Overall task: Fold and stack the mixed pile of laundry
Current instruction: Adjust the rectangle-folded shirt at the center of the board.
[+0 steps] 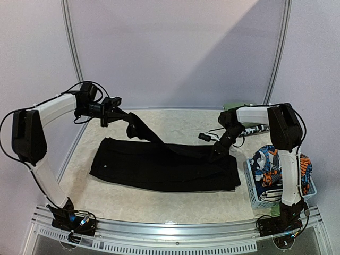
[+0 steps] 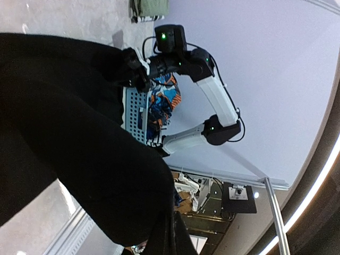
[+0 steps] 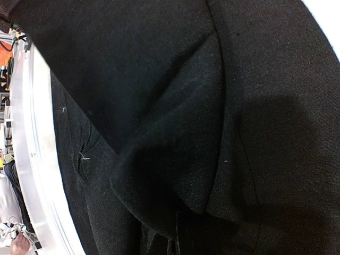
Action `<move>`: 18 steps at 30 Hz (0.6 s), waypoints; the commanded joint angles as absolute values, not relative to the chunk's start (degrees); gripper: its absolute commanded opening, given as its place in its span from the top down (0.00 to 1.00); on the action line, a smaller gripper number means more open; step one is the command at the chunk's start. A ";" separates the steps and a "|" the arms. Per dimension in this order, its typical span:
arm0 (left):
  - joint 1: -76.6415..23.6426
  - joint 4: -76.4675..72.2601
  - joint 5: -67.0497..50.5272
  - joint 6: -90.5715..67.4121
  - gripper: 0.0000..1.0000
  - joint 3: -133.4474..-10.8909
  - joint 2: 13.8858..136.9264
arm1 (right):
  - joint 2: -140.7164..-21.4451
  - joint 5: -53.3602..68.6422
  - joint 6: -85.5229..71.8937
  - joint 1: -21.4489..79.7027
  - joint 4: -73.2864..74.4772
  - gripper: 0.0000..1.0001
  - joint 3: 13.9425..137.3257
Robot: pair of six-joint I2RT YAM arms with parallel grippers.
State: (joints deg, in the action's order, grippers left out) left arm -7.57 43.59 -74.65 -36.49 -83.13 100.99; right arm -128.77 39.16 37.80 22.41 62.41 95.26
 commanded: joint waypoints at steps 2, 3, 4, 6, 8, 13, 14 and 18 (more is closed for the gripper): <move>-10.61 21.70 -74.62 -59.82 1.00 -74.95 94.23 | -129.44 38.36 38.50 22.10 62.42 0.91 95.78; -10.59 19.51 -74.19 -61.82 1.00 -73.49 93.25 | -128.70 37.93 38.54 22.01 61.51 0.84 94.92; -10.61 18.07 -73.74 -63.30 1.00 -72.27 92.31 | -127.62 37.34 38.45 22.03 59.83 0.77 93.34; -10.74 16.29 -72.23 -65.39 1.00 -70.45 90.55 | -121.95 35.74 37.18 22.15 55.02 0.51 89.64; -10.86 12.12 -70.91 -69.86 1.00 -67.72 88.90 | -115.63 34.57 36.47 22.33 51.05 0.24 86.27; -11.07 -10.23 -65.47 -88.47 1.00 -61.47 84.99 | -105.42 30.82 40.09 27.28 48.78 0.01 83.41; -11.27 -15.36 -64.28 -91.90 1.00 -61.10 84.32 | -104.27 29.12 41.27 29.39 47.88 0.01 82.46; -12.14 -21.61 -59.70 -99.83 1.00 -61.70 82.05 | -101.60 21.55 45.04 37.26 43.75 0.01 79.77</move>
